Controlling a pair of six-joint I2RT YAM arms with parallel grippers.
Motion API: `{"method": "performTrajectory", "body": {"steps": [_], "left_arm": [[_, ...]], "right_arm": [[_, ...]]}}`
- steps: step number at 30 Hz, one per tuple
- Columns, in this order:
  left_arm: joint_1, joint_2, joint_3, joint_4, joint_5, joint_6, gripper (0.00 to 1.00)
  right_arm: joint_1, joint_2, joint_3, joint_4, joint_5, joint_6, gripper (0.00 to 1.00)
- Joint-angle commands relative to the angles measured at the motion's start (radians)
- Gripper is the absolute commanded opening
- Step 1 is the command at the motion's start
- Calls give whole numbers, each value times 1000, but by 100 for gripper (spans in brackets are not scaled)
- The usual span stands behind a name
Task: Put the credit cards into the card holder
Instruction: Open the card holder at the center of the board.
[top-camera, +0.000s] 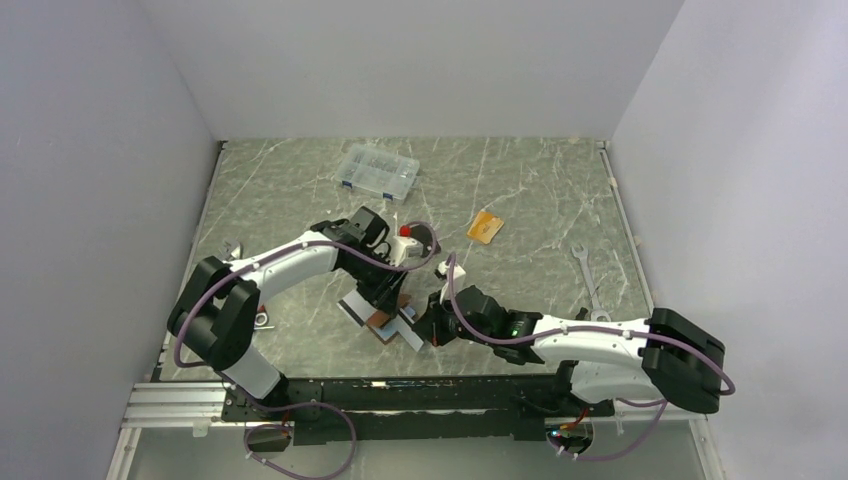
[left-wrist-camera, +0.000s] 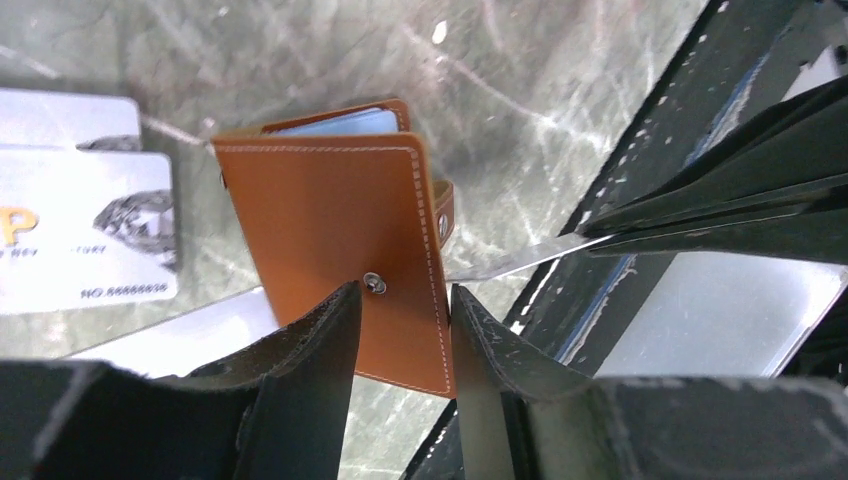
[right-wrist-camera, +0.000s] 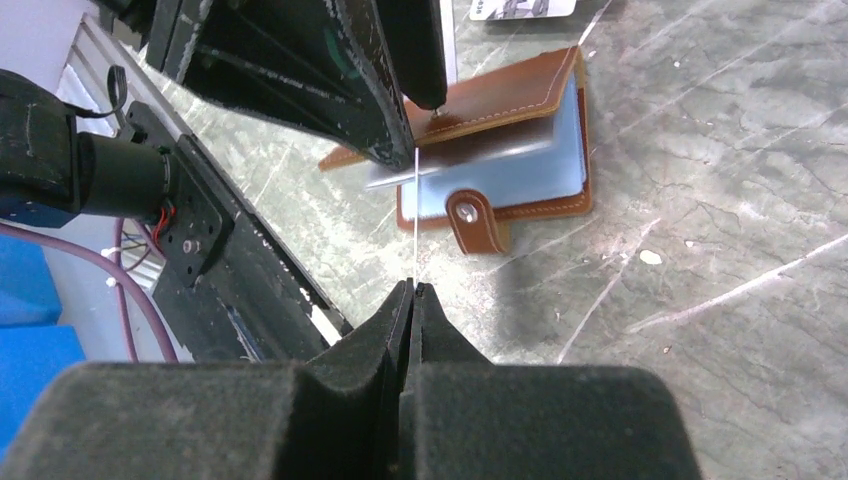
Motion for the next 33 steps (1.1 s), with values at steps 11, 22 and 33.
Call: {"method": "performTrajectory", "body": {"steps": [11, 22, 33], "left_arm": [[109, -14, -32, -53, -82, 108, 36], [64, 22, 35, -49, -35, 68, 0], [-84, 97, 202, -56, 219, -55, 0]], "right_arm": [[8, 86, 62, 88, -19, -30, 0], [8, 17, 37, 36, 32, -24, 0], [8, -271, -87, -127, 205, 54, 0]]}}
